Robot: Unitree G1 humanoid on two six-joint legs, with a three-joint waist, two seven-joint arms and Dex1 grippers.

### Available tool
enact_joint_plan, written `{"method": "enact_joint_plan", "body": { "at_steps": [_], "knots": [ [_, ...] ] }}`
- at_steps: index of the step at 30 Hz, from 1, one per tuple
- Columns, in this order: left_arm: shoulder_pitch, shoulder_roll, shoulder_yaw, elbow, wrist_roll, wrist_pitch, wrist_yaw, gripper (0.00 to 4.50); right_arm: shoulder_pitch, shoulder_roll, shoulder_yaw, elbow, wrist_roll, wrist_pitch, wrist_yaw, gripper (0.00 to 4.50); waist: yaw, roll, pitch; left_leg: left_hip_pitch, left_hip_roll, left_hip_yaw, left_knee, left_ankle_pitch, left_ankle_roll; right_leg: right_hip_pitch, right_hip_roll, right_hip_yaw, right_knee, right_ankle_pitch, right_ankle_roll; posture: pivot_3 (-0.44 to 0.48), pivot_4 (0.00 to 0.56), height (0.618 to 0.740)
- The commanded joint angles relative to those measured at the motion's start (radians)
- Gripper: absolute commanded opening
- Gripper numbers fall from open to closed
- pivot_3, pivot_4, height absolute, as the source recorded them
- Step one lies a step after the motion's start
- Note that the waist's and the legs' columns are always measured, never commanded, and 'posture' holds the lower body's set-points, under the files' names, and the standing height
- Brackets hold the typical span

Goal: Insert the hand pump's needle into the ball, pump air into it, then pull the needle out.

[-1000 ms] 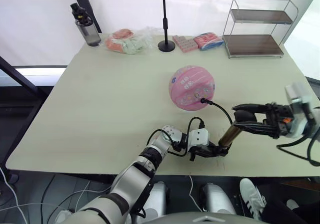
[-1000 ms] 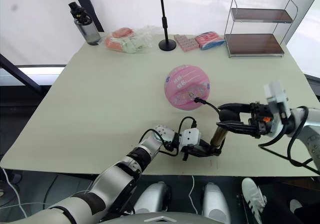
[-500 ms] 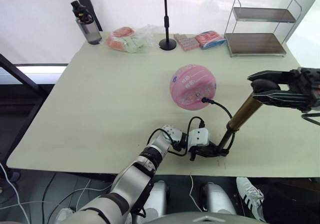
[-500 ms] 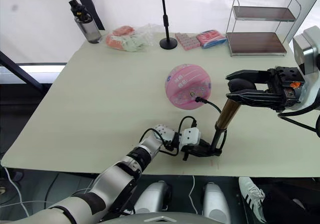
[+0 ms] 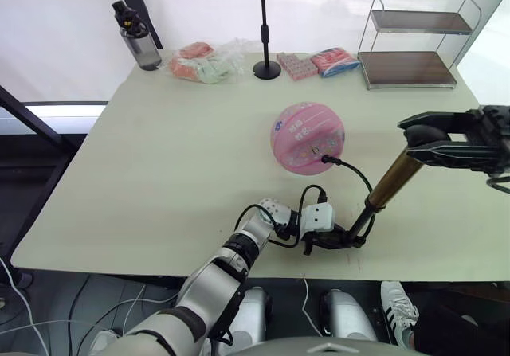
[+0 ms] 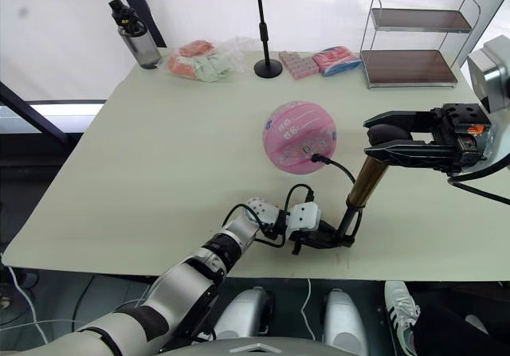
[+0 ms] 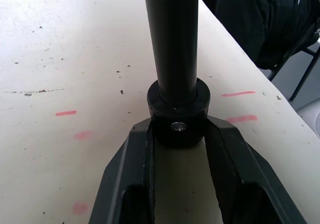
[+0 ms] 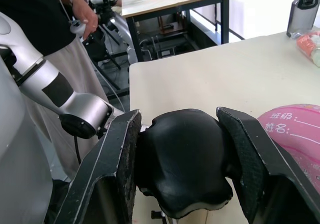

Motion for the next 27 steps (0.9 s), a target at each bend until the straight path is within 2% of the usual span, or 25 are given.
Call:
{"method": "enact_joint_plan", "body": {
  "at_steps": [1, 16, 23, 27],
  "knots": [
    [0.028, 0.019, -0.041, 0.05, 0.057, 0.029, 0.005, 1.16, 0.032, 0.005, -0.013, -0.025, -0.053, -0.048, 0.017, 1.92, 0.0, 0.0, 0.0, 0.001, 0.0, 0.0, 0.0, 0.0, 0.0, 0.001, 0.0, 0.0, 0.0, 0.0, 0.0, 0.0, 0.15, 0.74],
    [0.03, 0.01, -0.027, 0.055, 0.055, 0.058, 0.033, 1.16, 0.255, 0.165, 0.149, -0.044, -0.286, -0.244, -0.02, 1.92, -0.001, -0.005, -0.006, 0.003, 0.001, -0.001, 0.002, 0.0, 0.0, 0.004, 0.002, -0.001, 0.0, 0.0, 0.0, 0.0, 0.15, 0.74],
    [0.026, 0.006, -0.021, 0.055, 0.049, 0.078, 0.037, 1.16, 0.334, 0.226, 0.237, 0.057, -0.473, -0.428, -0.01, 1.92, -0.002, -0.006, -0.008, 0.006, 0.0, -0.001, 0.002, 0.0, 0.0, 0.007, 0.002, 0.0, 0.0, 0.0, 0.0, 0.0, 0.15, 0.74],
    [0.034, 0.001, -0.012, 0.051, 0.033, 0.106, 0.013, 1.16, 0.357, 0.272, 0.275, 0.117, -0.523, -0.501, -0.021, 1.92, -0.003, -0.007, -0.008, 0.014, 0.0, -0.001, 0.001, 0.0, 0.0, 0.016, 0.002, -0.001, -0.001, 0.0, 0.0, 0.0, 0.15, 0.74]
  ]
}}
